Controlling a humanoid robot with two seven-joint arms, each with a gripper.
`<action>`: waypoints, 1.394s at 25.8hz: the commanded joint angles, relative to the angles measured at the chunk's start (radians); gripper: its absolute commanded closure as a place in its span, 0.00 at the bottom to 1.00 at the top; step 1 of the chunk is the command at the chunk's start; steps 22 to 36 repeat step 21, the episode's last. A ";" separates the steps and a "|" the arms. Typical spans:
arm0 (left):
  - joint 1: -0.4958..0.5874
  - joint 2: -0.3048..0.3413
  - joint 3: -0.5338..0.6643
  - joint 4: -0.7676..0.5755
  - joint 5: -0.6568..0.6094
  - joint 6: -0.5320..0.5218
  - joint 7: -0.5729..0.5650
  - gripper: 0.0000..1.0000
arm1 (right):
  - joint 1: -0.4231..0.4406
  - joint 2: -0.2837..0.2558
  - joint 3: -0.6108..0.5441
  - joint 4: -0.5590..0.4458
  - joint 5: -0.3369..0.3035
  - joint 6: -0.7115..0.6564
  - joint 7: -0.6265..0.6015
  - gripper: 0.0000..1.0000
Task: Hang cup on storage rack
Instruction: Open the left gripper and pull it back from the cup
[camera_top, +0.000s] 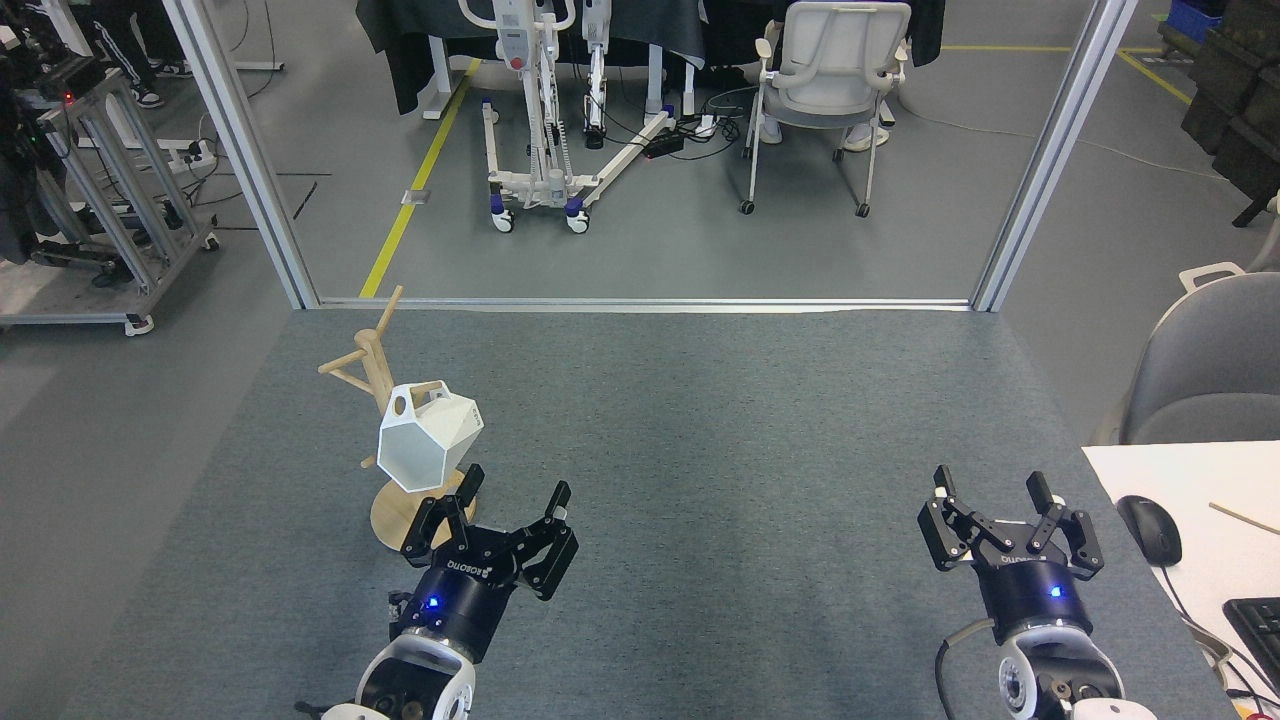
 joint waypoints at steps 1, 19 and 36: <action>-0.021 -0.012 0.000 -0.022 -0.091 0.059 -0.115 0.01 | 0.045 -0.005 0.000 -0.031 0.000 -0.004 0.000 0.01; -0.029 -0.015 0.003 -0.040 -0.098 0.267 -0.135 0.01 | 0.053 -0.002 -0.010 -0.024 -0.005 -0.001 0.000 0.01; -0.029 -0.015 0.003 -0.042 -0.098 0.266 -0.135 0.01 | 0.051 -0.002 -0.011 -0.024 -0.007 -0.001 -0.002 0.01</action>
